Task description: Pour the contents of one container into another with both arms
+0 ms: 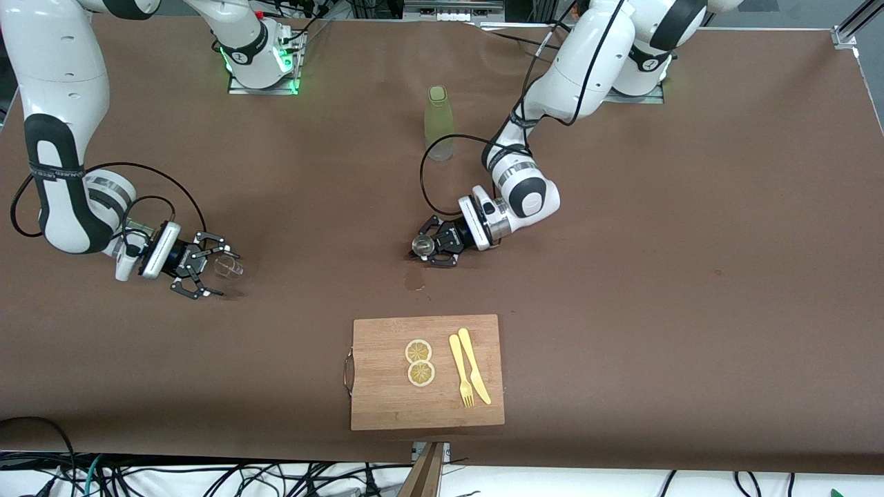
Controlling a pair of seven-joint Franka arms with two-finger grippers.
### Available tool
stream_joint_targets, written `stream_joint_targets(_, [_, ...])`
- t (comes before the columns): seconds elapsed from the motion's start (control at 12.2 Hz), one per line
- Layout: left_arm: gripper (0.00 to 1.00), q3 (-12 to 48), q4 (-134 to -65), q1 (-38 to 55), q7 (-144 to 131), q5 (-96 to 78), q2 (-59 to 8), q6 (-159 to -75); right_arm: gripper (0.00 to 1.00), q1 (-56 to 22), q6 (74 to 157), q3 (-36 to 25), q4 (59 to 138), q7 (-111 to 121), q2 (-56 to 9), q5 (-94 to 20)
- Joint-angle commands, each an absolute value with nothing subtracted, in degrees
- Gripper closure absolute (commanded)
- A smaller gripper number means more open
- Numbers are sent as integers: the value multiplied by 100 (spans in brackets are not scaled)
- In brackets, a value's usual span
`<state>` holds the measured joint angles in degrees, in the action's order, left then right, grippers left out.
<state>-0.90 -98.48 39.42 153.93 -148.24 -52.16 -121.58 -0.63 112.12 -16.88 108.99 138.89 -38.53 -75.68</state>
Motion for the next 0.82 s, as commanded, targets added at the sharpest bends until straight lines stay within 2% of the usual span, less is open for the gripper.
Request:
stream_joint_targets(0.0, [100,-615,-9475,4658,16356,-17640,-5229,-12340,0,70,11311,-1644,10925,13274,-3447,-6815])
stream_joint_targets(0.25, [100,-615,-9492,4650,16356,-17622,-5194,-12340,0,149,11547,-1644,10925,12316,-3086,-5909])
stream_joint_targets(0.49, [100,-615,-9492,4641,16356,-17613,-5194,-12340,0,123,12224,-1635,10951,11902,-2673,-5109])
stream_joint_targets(0.74, [100,-615,-9492,4641,16348,-17613,-5194,-12340,0,123,12427,-1626,10925,11479,-2584,-4931])
